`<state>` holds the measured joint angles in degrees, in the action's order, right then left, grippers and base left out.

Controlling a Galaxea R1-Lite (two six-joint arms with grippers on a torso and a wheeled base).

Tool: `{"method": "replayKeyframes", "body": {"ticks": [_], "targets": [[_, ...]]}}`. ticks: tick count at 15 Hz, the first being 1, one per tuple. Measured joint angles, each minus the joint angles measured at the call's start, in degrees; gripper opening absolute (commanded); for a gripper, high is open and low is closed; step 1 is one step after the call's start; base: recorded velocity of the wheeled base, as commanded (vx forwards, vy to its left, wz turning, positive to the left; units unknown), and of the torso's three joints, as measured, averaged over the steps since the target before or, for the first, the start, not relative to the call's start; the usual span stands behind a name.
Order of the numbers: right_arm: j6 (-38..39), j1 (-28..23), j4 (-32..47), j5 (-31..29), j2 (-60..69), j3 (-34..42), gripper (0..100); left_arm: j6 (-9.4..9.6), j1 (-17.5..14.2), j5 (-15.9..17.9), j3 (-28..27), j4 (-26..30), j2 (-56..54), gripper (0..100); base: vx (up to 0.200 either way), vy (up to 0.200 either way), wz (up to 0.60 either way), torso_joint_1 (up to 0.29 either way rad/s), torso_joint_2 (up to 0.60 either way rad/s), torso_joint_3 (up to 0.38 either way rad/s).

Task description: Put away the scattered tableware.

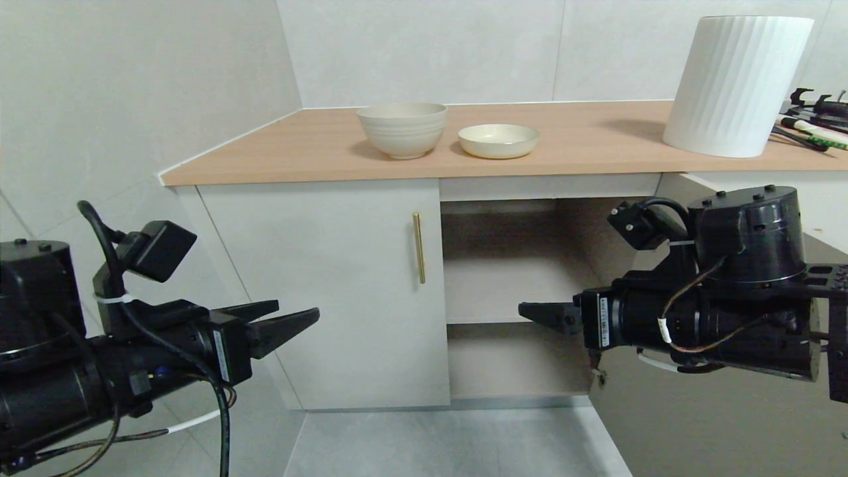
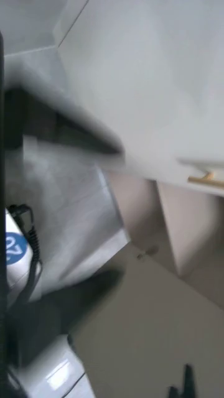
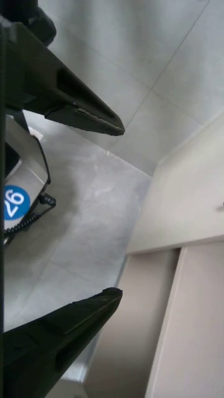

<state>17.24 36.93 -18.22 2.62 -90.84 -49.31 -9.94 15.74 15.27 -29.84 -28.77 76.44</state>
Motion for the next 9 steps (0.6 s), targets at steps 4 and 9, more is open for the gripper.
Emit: {"method": "replayKeyframes", "body": {"ticks": [4,9], "targets": [[0.1,0.1,0.0,0.0,-0.6,-0.2,100,-0.02,-0.7,-0.3,0.0,-0.6,0.4,100,0.000,0.000,0.00,0.000,0.00,0.000],[0.1,0.1,0.0,0.0,-0.6,0.0,100,-0.02,-0.7,-0.3,0.1,-0.6,0.0,100,0.000,0.000,0.00,0.000,0.00,0.000]]}}
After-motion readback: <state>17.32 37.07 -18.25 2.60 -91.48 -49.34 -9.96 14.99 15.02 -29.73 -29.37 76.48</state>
